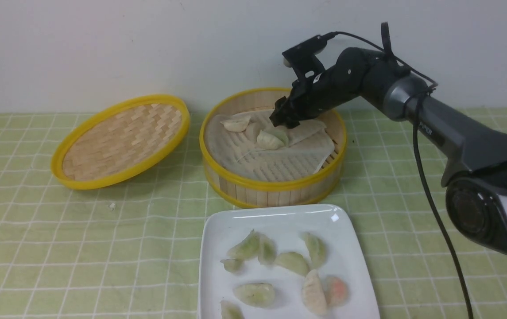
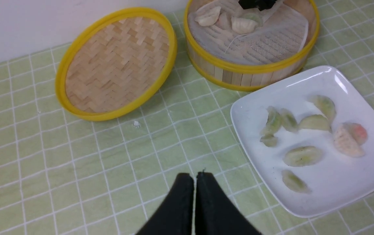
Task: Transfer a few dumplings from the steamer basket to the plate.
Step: Use the right arm to grab a dumpling from inside the steamer
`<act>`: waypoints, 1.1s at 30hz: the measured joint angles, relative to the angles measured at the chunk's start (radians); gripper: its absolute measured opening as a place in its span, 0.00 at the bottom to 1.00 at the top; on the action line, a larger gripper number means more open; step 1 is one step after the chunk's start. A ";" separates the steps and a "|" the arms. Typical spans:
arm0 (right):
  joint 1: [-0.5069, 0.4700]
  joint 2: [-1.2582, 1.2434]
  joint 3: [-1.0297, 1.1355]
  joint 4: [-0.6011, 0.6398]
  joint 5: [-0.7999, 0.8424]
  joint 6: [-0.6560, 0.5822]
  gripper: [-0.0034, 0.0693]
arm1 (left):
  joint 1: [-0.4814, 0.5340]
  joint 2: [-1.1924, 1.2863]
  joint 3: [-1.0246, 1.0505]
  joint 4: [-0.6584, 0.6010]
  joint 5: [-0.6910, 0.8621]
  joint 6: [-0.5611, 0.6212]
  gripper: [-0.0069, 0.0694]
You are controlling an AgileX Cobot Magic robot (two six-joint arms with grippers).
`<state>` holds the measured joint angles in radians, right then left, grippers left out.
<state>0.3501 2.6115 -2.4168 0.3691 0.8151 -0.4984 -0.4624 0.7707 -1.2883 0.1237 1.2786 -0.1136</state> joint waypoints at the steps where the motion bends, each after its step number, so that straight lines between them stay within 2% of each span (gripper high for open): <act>1: 0.000 0.000 0.000 0.000 0.008 0.000 0.55 | 0.000 0.003 0.000 0.000 0.000 -0.001 0.08; 13: 0.000 0.000 -0.001 0.000 0.067 0.000 0.53 | 0.000 0.007 0.001 -0.001 0.000 -0.035 0.08; 15: 0.000 0.000 -0.002 0.000 0.079 -0.004 0.49 | 0.000 0.007 0.001 -0.004 0.000 -0.037 0.08; 19: 0.000 0.000 -0.005 -0.001 0.108 -0.027 0.31 | 0.000 0.007 0.001 -0.029 0.000 -0.040 0.08; 20: 0.000 0.000 -0.005 -0.001 0.110 -0.028 0.29 | 0.000 0.007 0.001 -0.032 0.000 -0.041 0.08; 21: 0.000 0.000 -0.005 -0.009 0.120 -0.028 0.19 | 0.000 0.007 0.001 -0.041 0.000 -0.041 0.08; 22: 0.001 0.000 -0.005 -0.011 0.122 -0.027 0.15 | 0.000 0.007 0.001 -0.045 0.000 -0.041 0.08; 33: -0.001 -0.099 -0.005 -0.107 0.181 0.020 0.11 | 0.000 0.007 0.001 -0.068 0.000 -0.041 0.08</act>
<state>0.3490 2.5125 -2.4220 0.2626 0.9960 -0.4784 -0.4624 0.7777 -1.2876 0.0554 1.2786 -0.1551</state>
